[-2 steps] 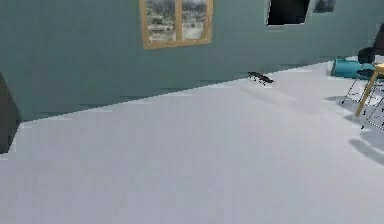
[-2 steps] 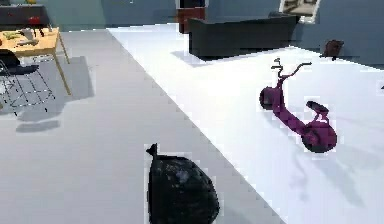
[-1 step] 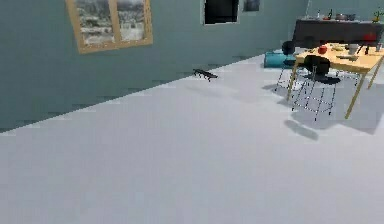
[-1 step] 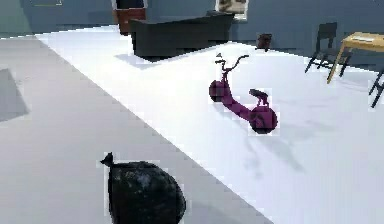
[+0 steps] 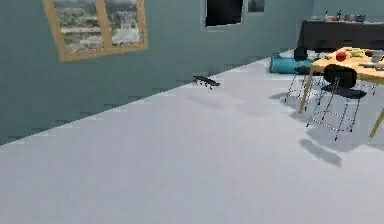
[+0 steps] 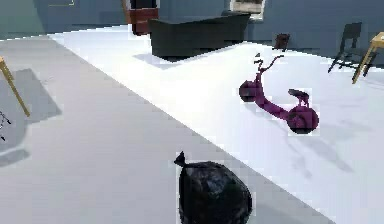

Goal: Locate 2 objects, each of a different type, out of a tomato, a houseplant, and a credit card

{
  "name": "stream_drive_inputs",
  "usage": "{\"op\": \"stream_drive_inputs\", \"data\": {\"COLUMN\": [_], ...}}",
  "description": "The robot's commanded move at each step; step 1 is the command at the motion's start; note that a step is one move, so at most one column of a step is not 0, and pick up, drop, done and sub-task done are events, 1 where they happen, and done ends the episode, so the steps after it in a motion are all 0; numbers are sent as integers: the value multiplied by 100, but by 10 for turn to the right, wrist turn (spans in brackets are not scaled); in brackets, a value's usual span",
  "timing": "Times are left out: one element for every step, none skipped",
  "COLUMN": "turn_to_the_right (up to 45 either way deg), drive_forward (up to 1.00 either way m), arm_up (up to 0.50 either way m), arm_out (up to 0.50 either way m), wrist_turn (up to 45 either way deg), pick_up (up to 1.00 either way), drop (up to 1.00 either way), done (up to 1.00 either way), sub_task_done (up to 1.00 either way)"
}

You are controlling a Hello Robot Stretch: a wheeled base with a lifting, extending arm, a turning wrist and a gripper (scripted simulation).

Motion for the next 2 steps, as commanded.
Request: {"op": "stream_drive_inputs", "data": {"turn_to_the_right": [180,0], "drive_forward": [0,100], "arm_up": [0,0], "arm_out": [0,0], "wrist_turn": [0,0], "pick_up": [0,0], "drop": [0,0], "done": [0,0], "sub_task_done": [0,0]}}
